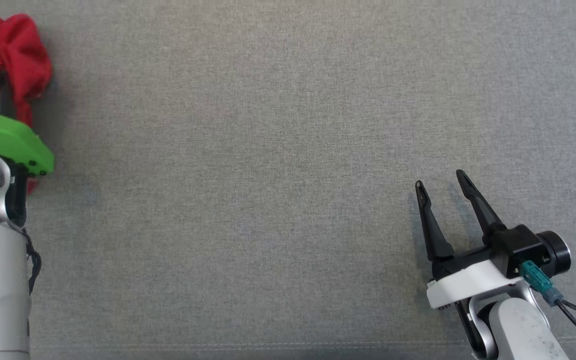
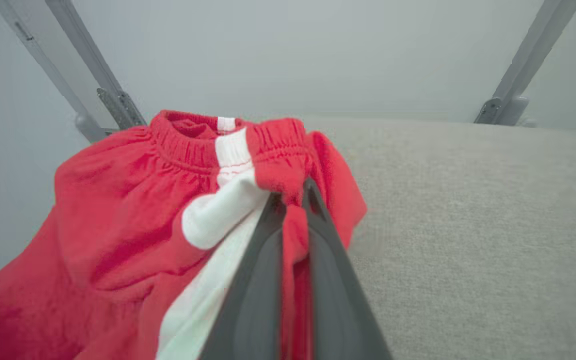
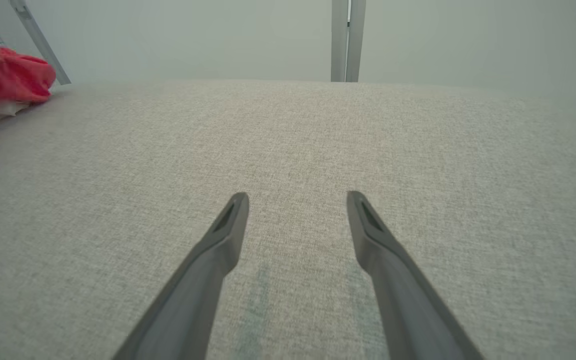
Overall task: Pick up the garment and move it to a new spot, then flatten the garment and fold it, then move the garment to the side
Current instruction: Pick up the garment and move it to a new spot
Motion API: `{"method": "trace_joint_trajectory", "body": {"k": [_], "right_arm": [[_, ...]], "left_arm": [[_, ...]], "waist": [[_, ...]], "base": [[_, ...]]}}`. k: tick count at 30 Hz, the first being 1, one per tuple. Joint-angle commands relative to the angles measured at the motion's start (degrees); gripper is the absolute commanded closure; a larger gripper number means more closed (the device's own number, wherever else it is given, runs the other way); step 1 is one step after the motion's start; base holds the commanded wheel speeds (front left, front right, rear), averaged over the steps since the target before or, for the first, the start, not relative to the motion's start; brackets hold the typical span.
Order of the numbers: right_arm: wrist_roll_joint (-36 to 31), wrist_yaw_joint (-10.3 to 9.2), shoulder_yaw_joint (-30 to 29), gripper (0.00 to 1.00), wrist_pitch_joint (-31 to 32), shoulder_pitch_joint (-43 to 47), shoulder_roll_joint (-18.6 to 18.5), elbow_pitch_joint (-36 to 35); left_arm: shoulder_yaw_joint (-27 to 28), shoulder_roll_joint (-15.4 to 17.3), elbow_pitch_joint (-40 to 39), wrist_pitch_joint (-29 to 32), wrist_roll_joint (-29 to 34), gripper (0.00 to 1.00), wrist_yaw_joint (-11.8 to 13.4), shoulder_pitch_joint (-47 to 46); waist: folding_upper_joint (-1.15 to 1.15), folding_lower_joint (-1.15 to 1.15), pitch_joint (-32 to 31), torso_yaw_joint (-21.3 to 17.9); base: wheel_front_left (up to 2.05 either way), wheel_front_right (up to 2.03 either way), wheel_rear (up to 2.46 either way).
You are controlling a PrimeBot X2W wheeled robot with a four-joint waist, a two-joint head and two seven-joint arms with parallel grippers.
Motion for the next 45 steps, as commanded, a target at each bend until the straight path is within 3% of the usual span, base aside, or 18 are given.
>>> {"method": "trace_joint_trajectory", "body": {"k": [1, 6, 13, 19, 25, 34, 39, 40, 41, 42, 45], "right_arm": [[0.2, -0.06, -0.2, 0.0, -0.2, 0.7, 0.1, 0.0], [1.2, -0.06, 0.1, 0.0, -0.2, 2.1, 0.9, 0.2], [3.0, -0.06, 0.1, 0.0, -0.2, 2.9, 1.2, 0.1], [5.3, -0.06, 0.5, 0.0, -0.2, 3.8, 1.3, -0.1], [6.7, -0.06, -0.1, 0.0, -0.2, 4.8, 1.3, -0.3], [8.6, -0.06, 1.9, 0.0, -0.2, 4.9, 1.3, -0.2], [8.9, -0.06, 2.8, 0.0, -0.2, 5.3, 1.3, -0.1], [8.9, -0.06, 2.8, 0.0, -0.2, 5.7, 1.3, 0.1], [8.8, -0.06, 2.7, 0.0, -0.2, 6.1, 1.3, 0.1], [8.6, -0.06, 2.6, 0.0, -0.2, 6.4, 1.3, 0.2], [8.0, -0.06, 1.9, 0.0, -0.2, 7.2, 1.3, 0.3]], "left_arm": [[-0.5, -0.2, -1.6, 0.5, 0.2, 1.0, -0.2, 0.2], [-5.0, -1.9, -19.2, 6.4, -2.8, 1.0, -0.4, 2.4], [-11.6, -4.1, -46.6, 18.1, -7.8, 1.0, -0.4, 6.9], [-20.0, -7.9, -58.4, 26.0, -10.2, 1.0, 0.7, 12.3], [-24.6, -10.1, -53.2, 25.6, -9.0, 1.0, 2.7, 18.6], [-25.7, -11.4, -22.9, 13.7, -5.5, 1.0, 2.8, 17.4], [-26.4, -12.1, -13.7, 8.1, -4.4, 1.0, 2.9, 15.5], [-26.7, -12.3, -11.9, 6.7, -4.2, 0.97, 2.9, 15.2], [-26.9, -12.5, -10.7, 5.8, -4.2, 0.16, 2.9, 15.0], [-27.0, -12.5, -9.7, 5.0, -3.9, 0.0, 3.2, 14.8], [-27.3, -12.4, -8.6, 2.7, -3.4, 0.0, 3.6, 15.3]], "waist": [[0.0, 0.0, -2.2, 1.0], [0.0, 0.0, -4.8, 0.1], [0.0, 0.0, -6.8, -4.7], [0.0, 0.0, -7.3, -10.2], [0.0, 0.0, -6.9, -15.8], [0.0, 0.0, -6.3, -21.5], [0.0, 0.0, -6.8, -22.6], [0.0, 0.0, -7.3, -22.6], [0.0, 0.0, -7.6, -22.6], [0.0, 0.0, -8.1, -22.5], [0.0, 0.0, -9.7, -22.0]], "base": [[0.0, 0.0, 0.0], [0.0, 0.0, 0.0], [0.0, 0.0, 0.0], [0.0, 0.0, 0.0], [0.0, 0.0, 0.0], [0.0, 0.0, 0.0], [0.0, 0.0, 0.0], [0.0, 0.0, 0.0], [0.0, 0.0, 0.0], [0.0, 0.0, 0.0], [0.0, 0.0, 0.0]]}}
